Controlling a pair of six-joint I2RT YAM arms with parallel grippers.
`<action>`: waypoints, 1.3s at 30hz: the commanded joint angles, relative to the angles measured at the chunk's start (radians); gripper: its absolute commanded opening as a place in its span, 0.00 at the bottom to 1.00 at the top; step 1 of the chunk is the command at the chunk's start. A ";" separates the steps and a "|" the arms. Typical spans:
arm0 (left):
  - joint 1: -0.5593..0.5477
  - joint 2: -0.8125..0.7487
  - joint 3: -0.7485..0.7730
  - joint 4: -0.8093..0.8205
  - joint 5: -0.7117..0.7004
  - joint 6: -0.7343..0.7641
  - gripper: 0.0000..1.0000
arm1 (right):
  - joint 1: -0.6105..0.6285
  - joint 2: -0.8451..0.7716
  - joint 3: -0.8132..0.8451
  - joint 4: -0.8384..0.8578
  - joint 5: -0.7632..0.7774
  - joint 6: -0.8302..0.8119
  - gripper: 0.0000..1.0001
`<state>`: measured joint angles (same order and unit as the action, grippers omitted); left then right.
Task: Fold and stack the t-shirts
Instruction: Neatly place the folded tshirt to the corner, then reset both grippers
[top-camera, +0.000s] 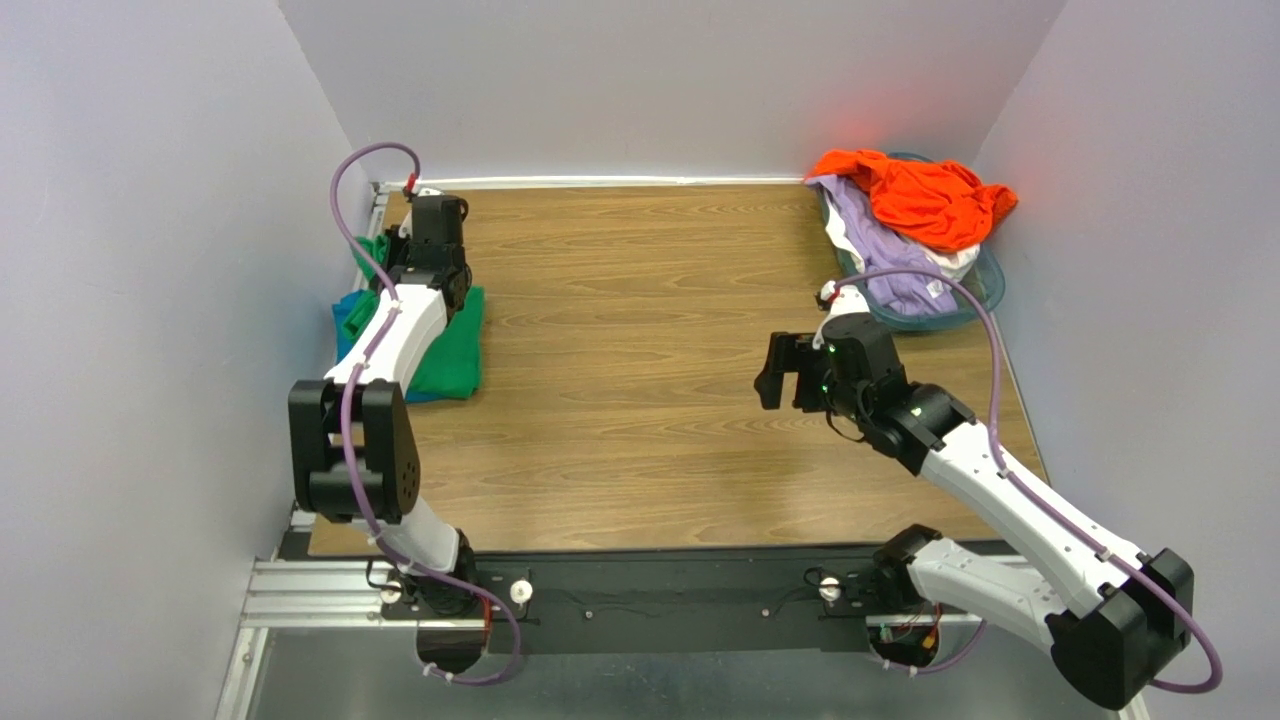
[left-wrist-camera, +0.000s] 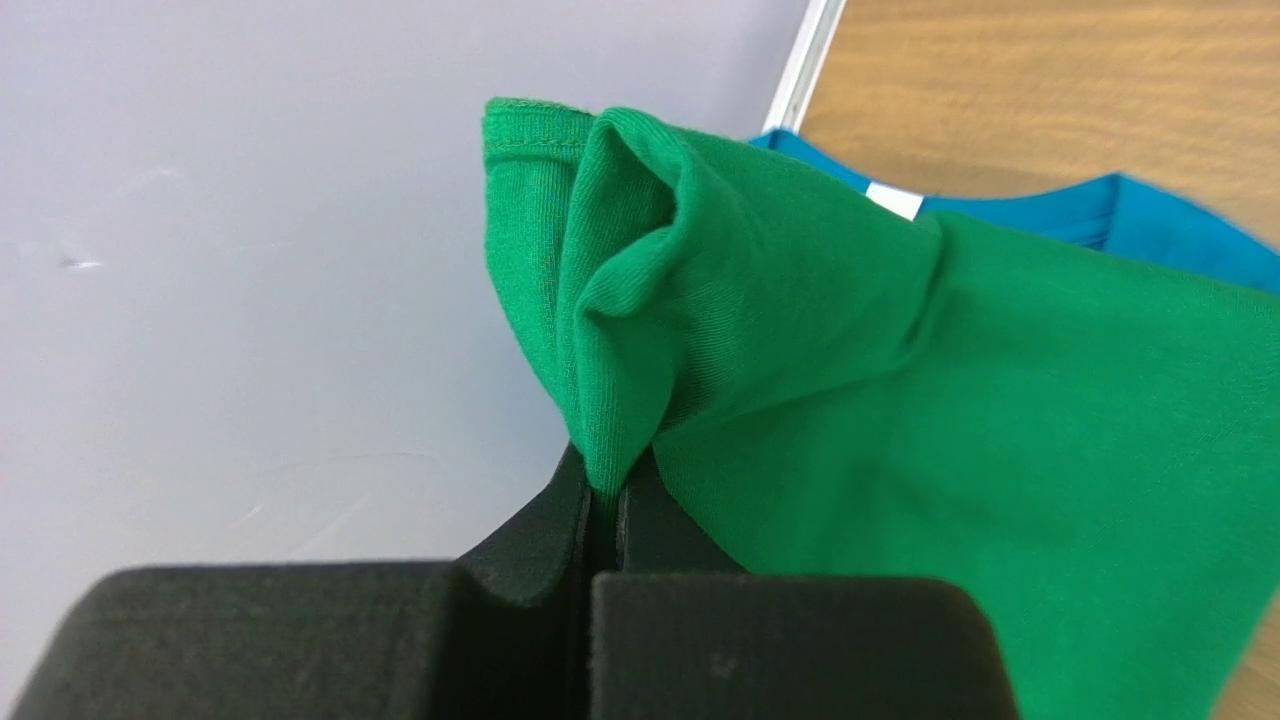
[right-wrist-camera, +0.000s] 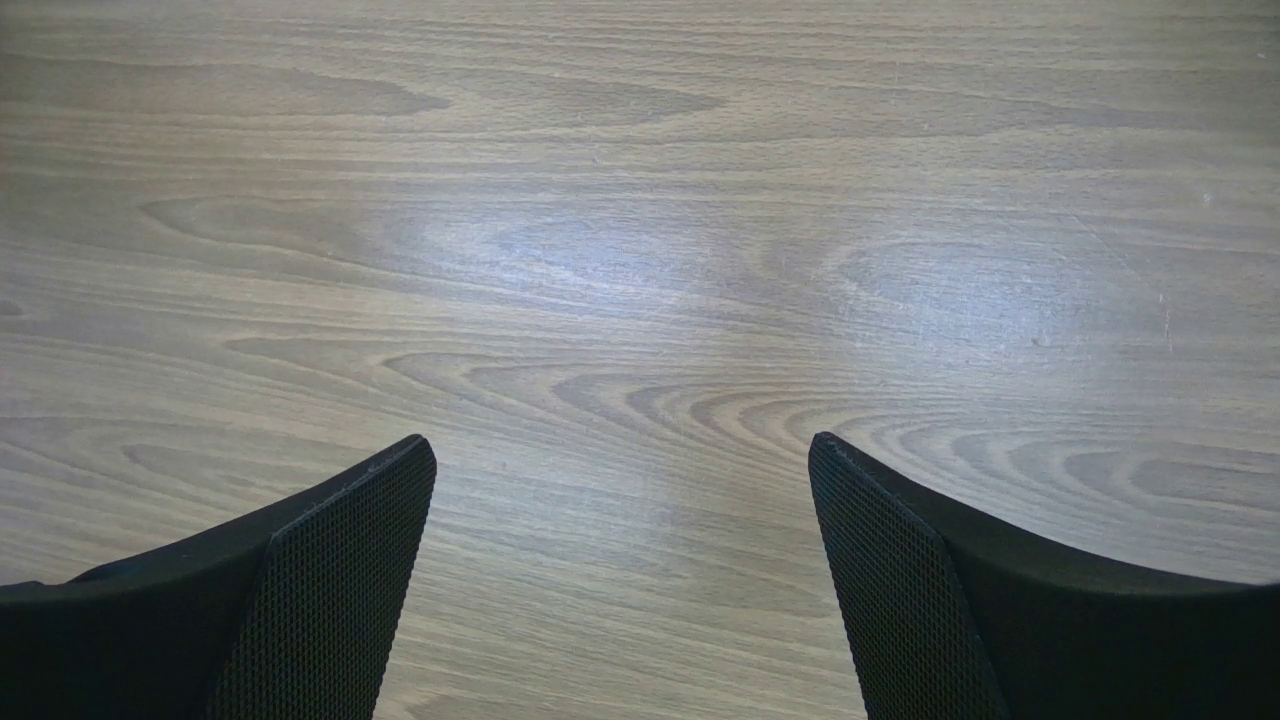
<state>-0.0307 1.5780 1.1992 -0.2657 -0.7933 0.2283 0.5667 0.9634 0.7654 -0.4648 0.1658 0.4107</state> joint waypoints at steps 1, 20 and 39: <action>0.022 0.033 0.033 0.062 -0.053 -0.017 0.00 | -0.002 0.008 -0.017 -0.011 0.000 0.010 1.00; 0.094 0.059 0.079 0.017 -0.049 -0.110 0.98 | -0.002 0.029 -0.015 -0.011 0.009 0.010 1.00; 0.074 -0.331 0.135 -0.104 0.297 -0.349 0.98 | -0.002 -0.002 -0.008 -0.011 0.096 0.020 1.00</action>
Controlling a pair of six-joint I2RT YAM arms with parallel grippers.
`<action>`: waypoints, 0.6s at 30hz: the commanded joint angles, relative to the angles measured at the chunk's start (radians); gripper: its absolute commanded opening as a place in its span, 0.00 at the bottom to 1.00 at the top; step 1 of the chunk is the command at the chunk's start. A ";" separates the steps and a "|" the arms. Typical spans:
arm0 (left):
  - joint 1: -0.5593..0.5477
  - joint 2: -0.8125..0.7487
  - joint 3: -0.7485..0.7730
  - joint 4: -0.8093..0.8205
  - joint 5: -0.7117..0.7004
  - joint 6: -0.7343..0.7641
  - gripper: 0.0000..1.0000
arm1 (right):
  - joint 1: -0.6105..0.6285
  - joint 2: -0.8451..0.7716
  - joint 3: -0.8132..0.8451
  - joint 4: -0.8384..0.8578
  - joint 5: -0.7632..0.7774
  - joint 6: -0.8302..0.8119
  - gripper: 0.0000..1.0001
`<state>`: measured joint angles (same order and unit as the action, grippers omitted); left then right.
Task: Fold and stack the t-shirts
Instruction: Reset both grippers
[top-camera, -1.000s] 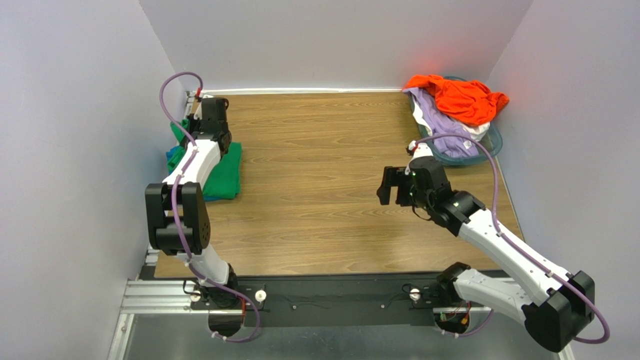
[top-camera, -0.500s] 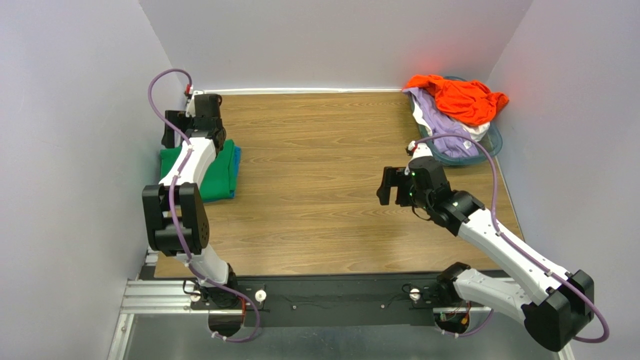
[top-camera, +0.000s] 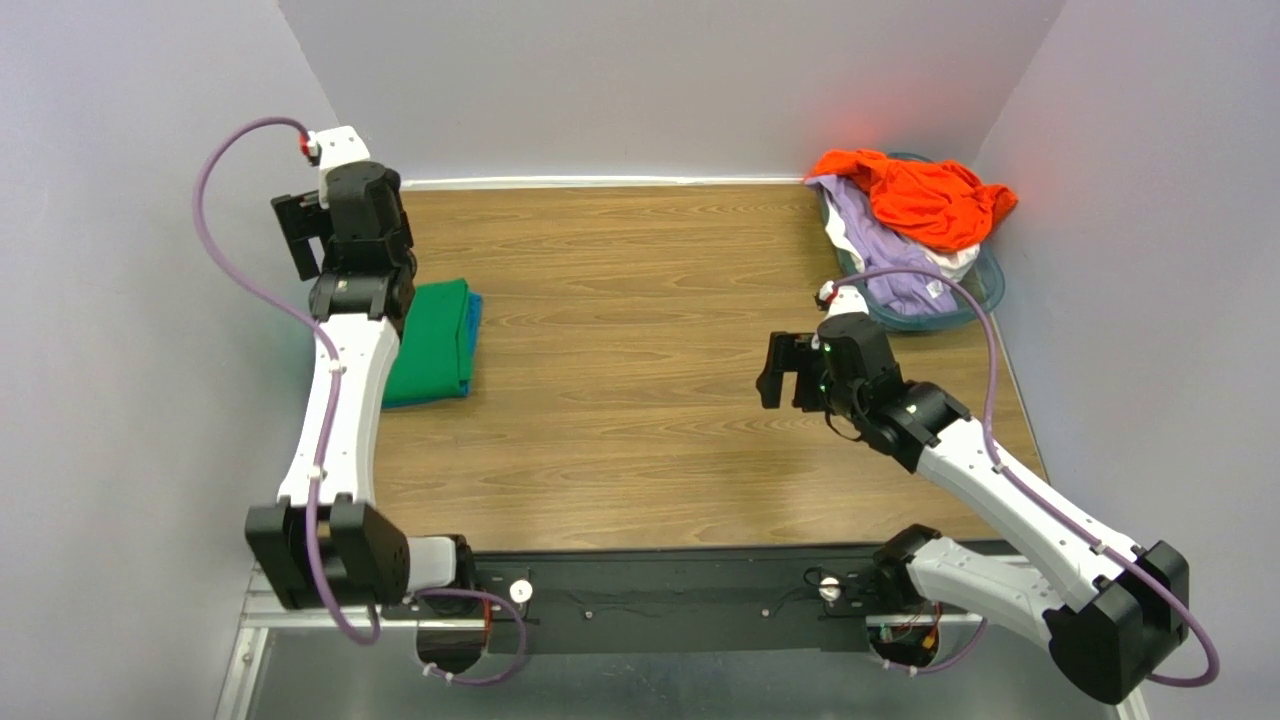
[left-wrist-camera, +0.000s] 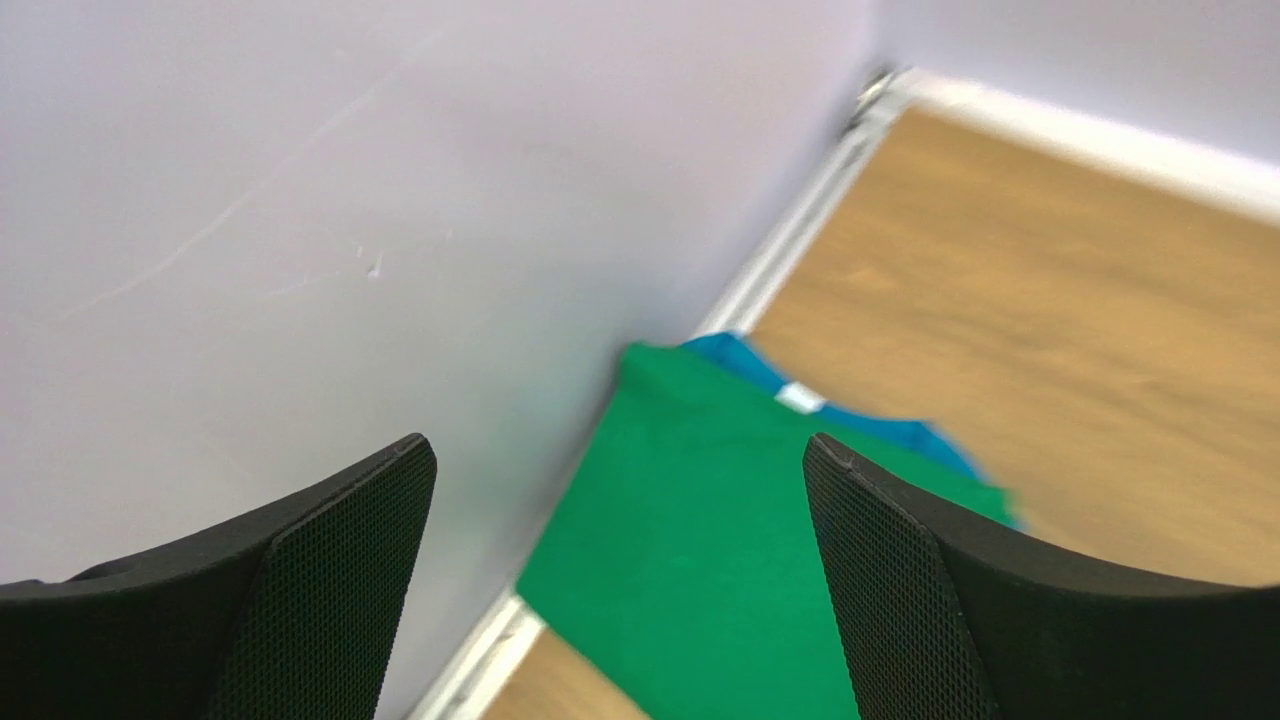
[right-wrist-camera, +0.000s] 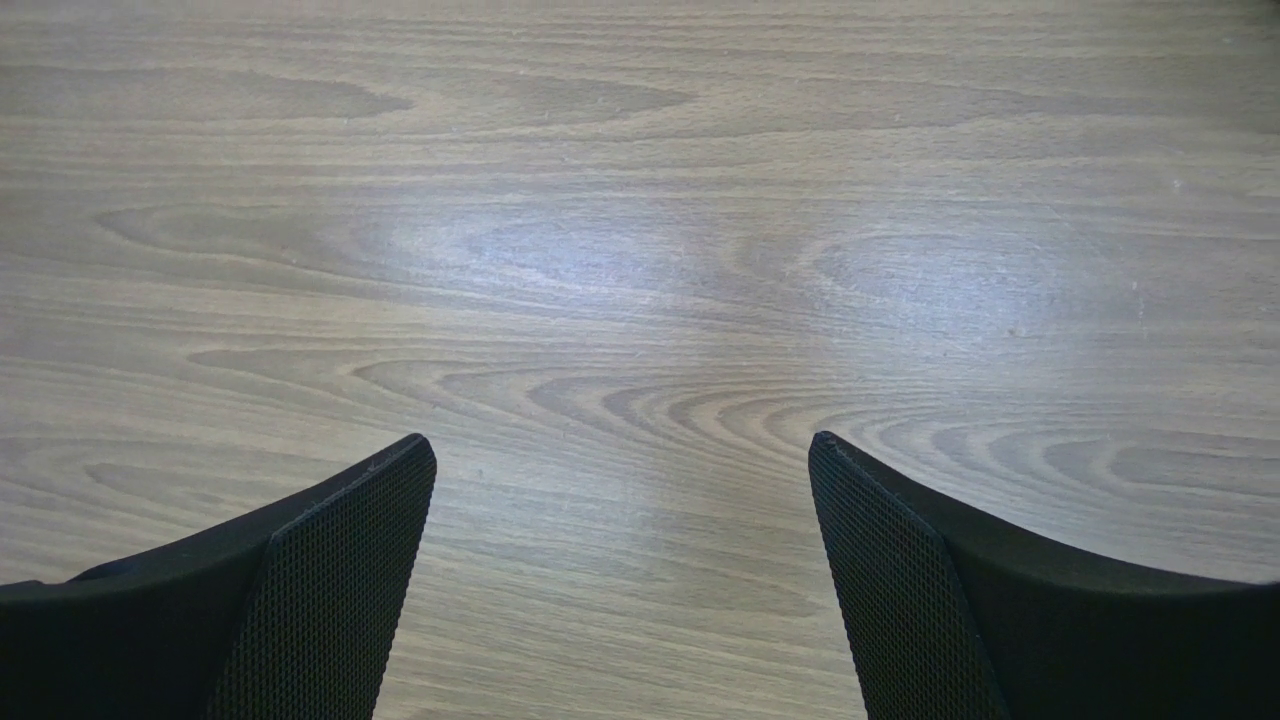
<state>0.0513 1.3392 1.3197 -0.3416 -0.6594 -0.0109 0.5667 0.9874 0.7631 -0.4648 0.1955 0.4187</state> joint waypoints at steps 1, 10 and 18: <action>-0.010 -0.141 -0.005 -0.016 0.223 -0.124 0.98 | -0.002 -0.033 -0.007 -0.011 0.070 0.015 1.00; -0.033 -0.322 -0.190 0.073 0.647 -0.303 0.98 | -0.002 -0.113 -0.005 -0.011 0.191 0.011 1.00; -0.050 -0.540 -0.418 0.139 0.730 -0.367 0.98 | -0.002 -0.154 -0.045 -0.015 0.200 0.113 1.00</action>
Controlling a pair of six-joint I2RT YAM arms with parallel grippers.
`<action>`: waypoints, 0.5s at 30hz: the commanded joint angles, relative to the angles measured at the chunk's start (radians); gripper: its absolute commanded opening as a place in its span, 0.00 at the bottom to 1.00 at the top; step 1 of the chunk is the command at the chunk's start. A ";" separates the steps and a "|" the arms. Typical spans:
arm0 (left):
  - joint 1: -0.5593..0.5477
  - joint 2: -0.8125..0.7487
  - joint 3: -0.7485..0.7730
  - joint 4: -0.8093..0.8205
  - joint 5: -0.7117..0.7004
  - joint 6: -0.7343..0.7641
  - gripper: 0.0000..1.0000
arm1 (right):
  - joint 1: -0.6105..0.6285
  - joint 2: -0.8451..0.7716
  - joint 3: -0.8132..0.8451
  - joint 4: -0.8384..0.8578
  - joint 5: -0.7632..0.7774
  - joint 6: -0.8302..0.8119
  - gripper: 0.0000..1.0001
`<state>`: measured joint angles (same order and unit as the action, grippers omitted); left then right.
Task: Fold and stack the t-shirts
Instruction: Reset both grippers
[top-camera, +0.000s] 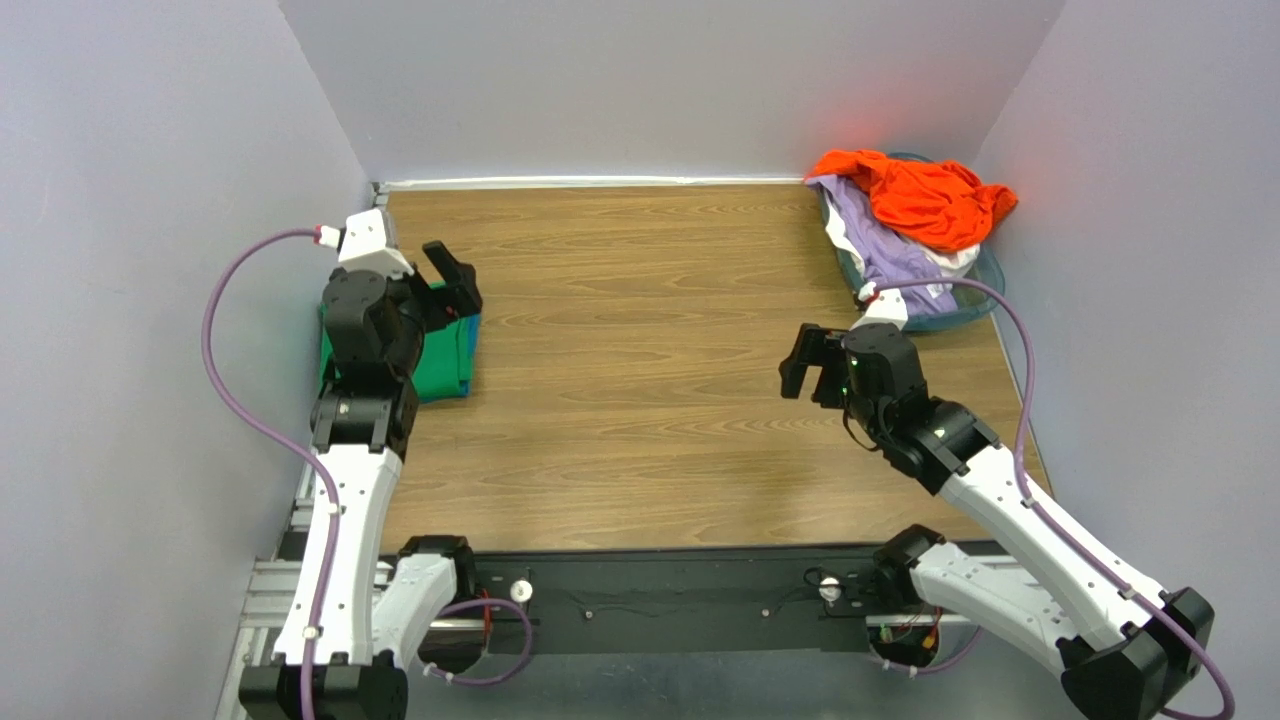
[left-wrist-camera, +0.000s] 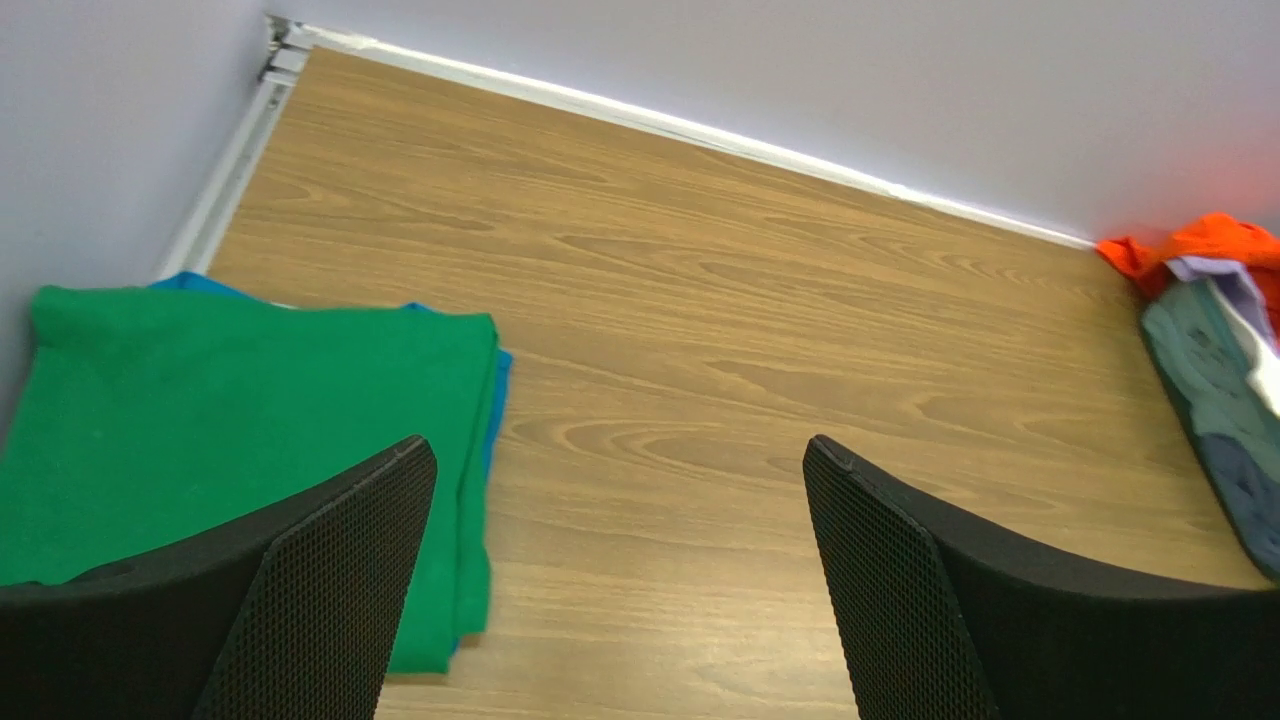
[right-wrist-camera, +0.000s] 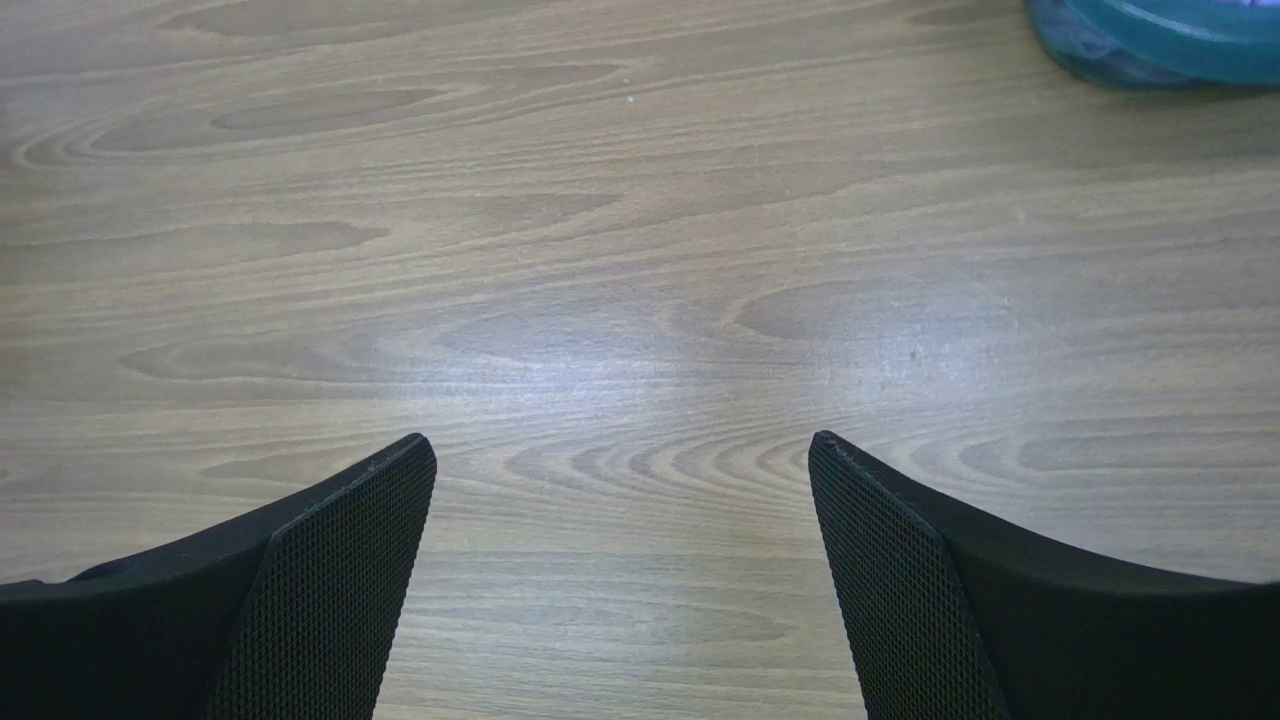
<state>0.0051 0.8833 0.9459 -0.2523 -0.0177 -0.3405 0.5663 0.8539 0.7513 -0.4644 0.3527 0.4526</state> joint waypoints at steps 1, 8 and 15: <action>-0.002 -0.116 -0.079 0.060 0.085 -0.007 0.98 | -0.002 -0.027 -0.038 -0.016 0.045 0.115 1.00; -0.004 -0.205 -0.151 0.079 0.131 0.020 0.98 | -0.002 -0.056 -0.092 -0.016 0.066 0.259 1.00; -0.069 -0.237 -0.191 0.065 0.170 0.017 0.98 | -0.002 -0.069 -0.092 -0.016 0.117 0.317 1.00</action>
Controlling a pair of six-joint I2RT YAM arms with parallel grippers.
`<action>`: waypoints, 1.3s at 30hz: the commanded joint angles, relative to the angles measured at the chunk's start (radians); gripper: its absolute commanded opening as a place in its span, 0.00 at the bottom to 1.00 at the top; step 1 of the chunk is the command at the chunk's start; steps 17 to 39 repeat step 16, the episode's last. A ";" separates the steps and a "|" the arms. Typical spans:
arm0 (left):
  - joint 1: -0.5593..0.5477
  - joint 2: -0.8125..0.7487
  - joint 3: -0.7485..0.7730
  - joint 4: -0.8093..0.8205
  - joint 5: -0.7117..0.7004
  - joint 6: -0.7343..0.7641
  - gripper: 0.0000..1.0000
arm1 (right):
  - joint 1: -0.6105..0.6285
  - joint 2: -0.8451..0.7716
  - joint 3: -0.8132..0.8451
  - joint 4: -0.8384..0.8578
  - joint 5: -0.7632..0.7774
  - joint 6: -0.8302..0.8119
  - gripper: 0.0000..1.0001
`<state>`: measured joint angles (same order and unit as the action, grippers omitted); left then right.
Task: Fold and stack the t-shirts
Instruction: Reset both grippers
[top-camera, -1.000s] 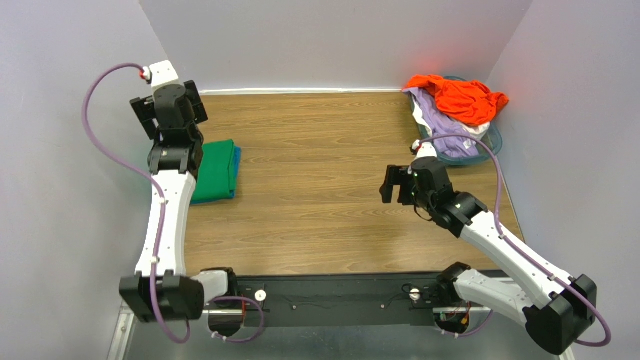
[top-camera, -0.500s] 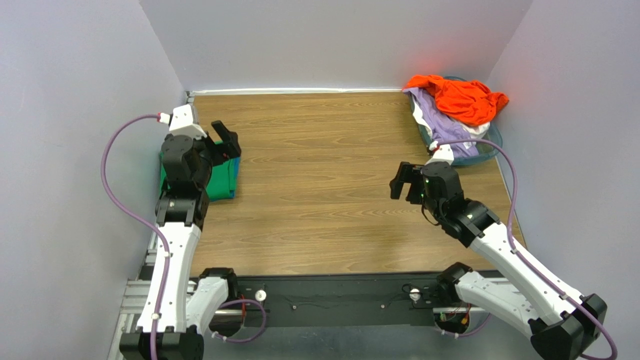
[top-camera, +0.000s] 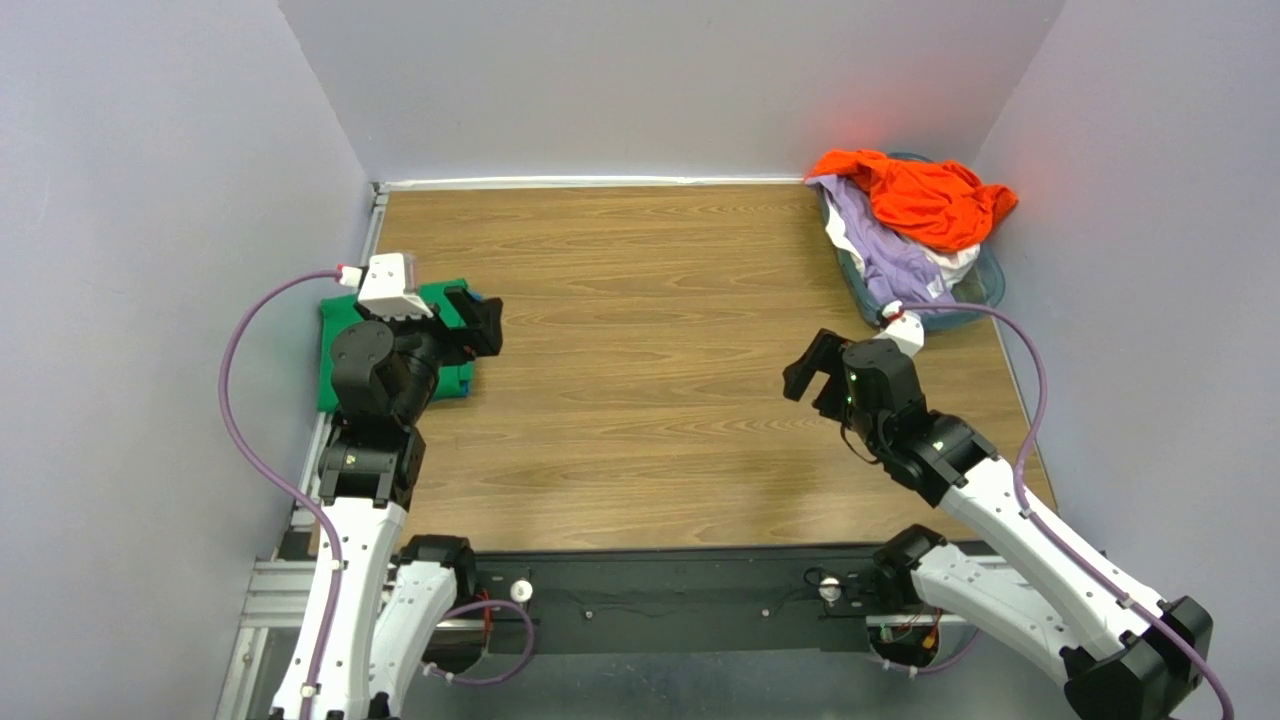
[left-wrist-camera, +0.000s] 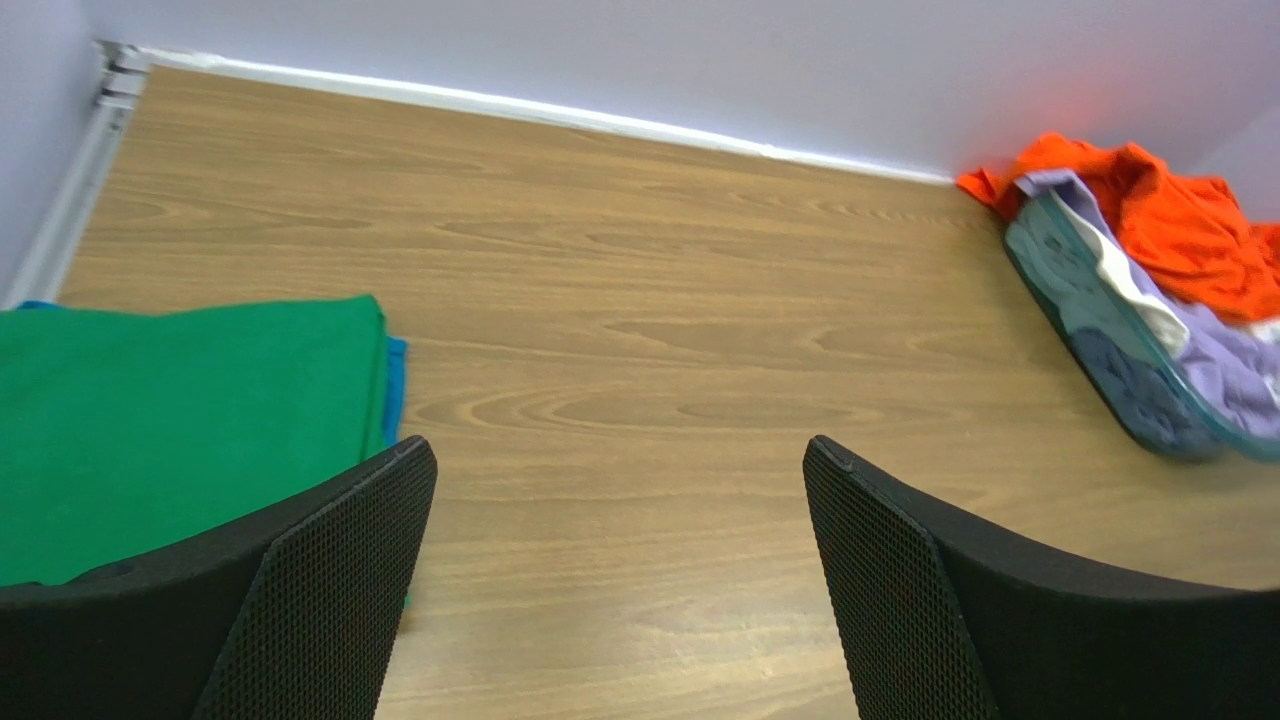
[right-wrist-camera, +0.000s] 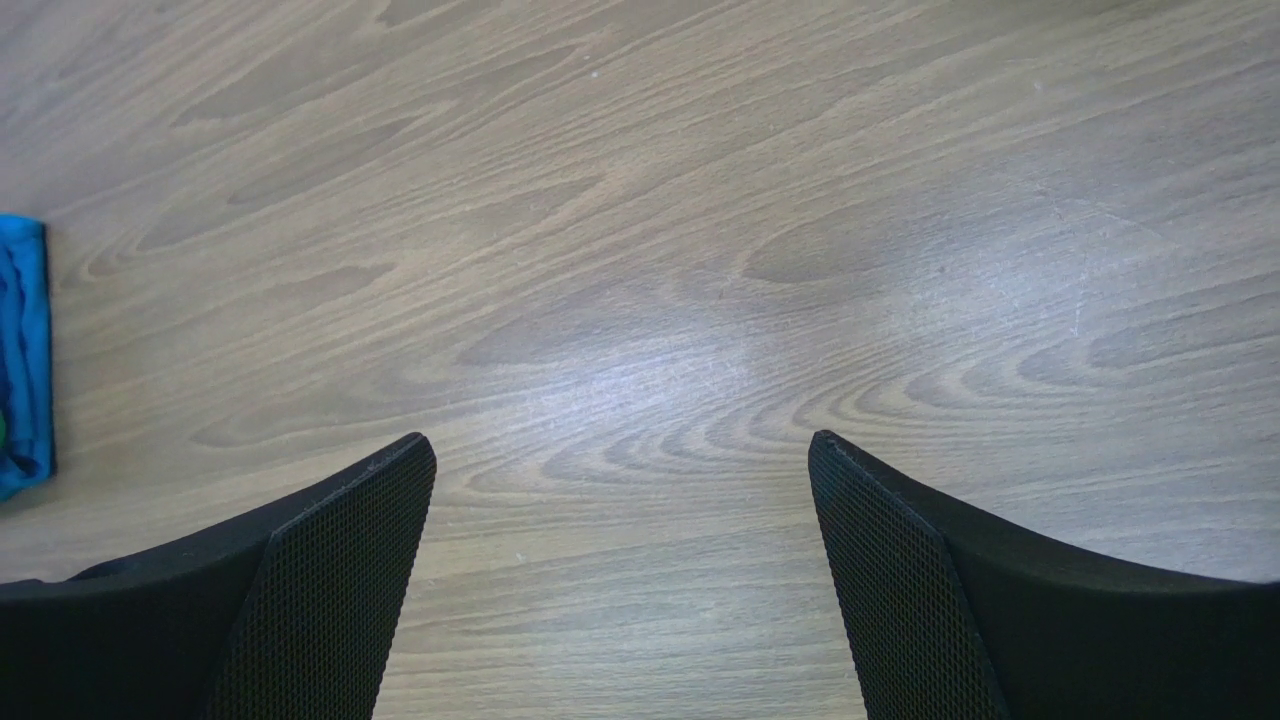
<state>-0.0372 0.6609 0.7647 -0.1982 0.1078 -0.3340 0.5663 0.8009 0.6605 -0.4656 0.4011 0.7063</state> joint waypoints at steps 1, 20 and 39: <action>-0.029 -0.015 -0.010 0.013 0.044 0.009 0.98 | -0.002 -0.019 -0.001 -0.015 0.068 0.062 1.00; -0.029 -0.009 -0.011 0.000 0.087 0.013 0.98 | -0.002 -0.158 -0.090 -0.013 0.099 0.050 1.00; -0.029 -0.009 -0.011 0.000 0.087 0.013 0.98 | -0.002 -0.158 -0.090 -0.013 0.099 0.050 1.00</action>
